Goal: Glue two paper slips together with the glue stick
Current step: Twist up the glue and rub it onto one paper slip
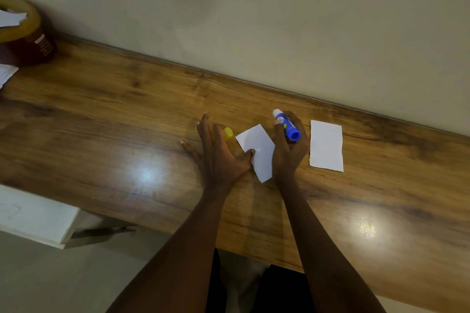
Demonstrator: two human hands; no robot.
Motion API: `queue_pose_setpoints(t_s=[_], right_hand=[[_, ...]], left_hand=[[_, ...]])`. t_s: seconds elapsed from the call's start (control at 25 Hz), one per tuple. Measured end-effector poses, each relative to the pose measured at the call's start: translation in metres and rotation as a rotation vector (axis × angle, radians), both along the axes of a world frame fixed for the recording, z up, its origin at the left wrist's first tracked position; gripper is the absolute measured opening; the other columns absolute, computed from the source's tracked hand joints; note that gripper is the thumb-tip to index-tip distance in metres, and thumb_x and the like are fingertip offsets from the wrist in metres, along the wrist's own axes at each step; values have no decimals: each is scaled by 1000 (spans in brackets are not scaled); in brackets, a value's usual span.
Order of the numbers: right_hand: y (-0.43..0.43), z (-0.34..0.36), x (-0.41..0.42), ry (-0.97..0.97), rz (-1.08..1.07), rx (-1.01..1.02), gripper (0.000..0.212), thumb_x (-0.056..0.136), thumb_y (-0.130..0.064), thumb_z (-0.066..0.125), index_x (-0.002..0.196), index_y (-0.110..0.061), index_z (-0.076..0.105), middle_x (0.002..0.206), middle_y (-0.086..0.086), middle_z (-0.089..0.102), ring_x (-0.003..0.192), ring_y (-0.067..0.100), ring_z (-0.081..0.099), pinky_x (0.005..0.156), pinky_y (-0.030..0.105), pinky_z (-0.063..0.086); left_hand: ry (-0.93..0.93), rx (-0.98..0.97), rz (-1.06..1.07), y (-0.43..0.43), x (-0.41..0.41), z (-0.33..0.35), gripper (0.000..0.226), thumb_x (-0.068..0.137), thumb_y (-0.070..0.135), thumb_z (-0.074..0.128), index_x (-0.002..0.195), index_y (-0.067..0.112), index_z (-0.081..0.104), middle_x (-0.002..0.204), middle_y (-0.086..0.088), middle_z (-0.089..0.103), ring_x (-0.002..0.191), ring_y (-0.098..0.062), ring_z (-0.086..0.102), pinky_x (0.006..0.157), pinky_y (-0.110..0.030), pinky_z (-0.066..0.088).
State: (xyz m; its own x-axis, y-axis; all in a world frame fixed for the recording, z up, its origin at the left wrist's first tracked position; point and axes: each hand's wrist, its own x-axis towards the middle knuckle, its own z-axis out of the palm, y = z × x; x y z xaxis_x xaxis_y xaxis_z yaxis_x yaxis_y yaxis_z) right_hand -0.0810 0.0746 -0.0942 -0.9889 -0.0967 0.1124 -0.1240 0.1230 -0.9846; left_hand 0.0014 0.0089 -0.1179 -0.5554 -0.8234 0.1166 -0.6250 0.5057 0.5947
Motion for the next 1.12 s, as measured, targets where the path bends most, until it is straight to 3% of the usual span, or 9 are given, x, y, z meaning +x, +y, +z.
queue_pose_setpoints(t_s=[0.08,0.16,0.32,0.72,0.8,0.88,0.96,1.04,1.12], right_hand=[[8,9,4,65,-42,37,35,80,-6,61,114,1,54,109,17,63,89,21,58,77,21,48],[18,10,18,181,3,231,36,78,-9,63,113,-1,56,106,22,66,87,26,60,79,31,47],[29,-1,53,111,277,627,40,78,-8,65,117,-8,54,122,18,60,111,33,54,101,45,35],[8,14,-32,129,848,703,54,76,3,61,124,-16,43,134,16,48,120,33,44,104,42,34],[5,11,-32,170,807,659,55,74,2,64,123,-14,45,129,17,52,116,31,48,101,41,37],[4,8,-26,239,624,492,43,74,-6,67,115,-10,52,109,11,62,98,19,57,88,28,45],[0,6,-18,133,427,204,21,79,-14,63,100,-14,60,86,-2,63,70,0,56,65,8,46],[-10,6,-14,-78,334,-23,12,83,-11,59,90,-21,58,68,-5,58,53,-3,54,51,6,43],[-18,5,-14,-122,339,-21,15,81,-5,59,89,-16,54,65,-4,54,52,-2,54,49,5,43]], left_hand=[[-14,-11,0,1,0,1,74,58,47,74,115,15,39,152,-12,19,141,-33,12,107,-65,-6],[-17,-7,-4,1,0,1,72,59,47,73,115,16,39,152,-11,18,141,-32,9,107,-63,-8],[-11,-18,-23,2,0,2,69,61,47,71,114,16,40,152,-12,20,141,-31,9,106,-63,-9],[-8,-39,-176,5,5,6,56,75,33,48,127,16,38,144,-13,39,141,-35,10,106,-62,-13],[-43,-11,-196,5,6,5,49,79,31,49,125,16,39,143,-14,39,142,-30,8,106,-58,-17],[-40,8,-202,5,6,5,46,80,30,49,123,17,40,143,-13,41,143,-28,7,107,-58,-17],[-30,20,-199,5,6,6,46,75,30,43,119,17,42,140,-12,45,143,-27,8,107,-56,-18],[-25,18,-187,5,7,8,48,72,30,39,118,17,43,139,-12,47,142,-26,10,108,-56,-17],[-27,12,-178,5,7,8,51,71,29,39,120,16,44,140,-13,45,142,-26,11,109,-57,-15]])
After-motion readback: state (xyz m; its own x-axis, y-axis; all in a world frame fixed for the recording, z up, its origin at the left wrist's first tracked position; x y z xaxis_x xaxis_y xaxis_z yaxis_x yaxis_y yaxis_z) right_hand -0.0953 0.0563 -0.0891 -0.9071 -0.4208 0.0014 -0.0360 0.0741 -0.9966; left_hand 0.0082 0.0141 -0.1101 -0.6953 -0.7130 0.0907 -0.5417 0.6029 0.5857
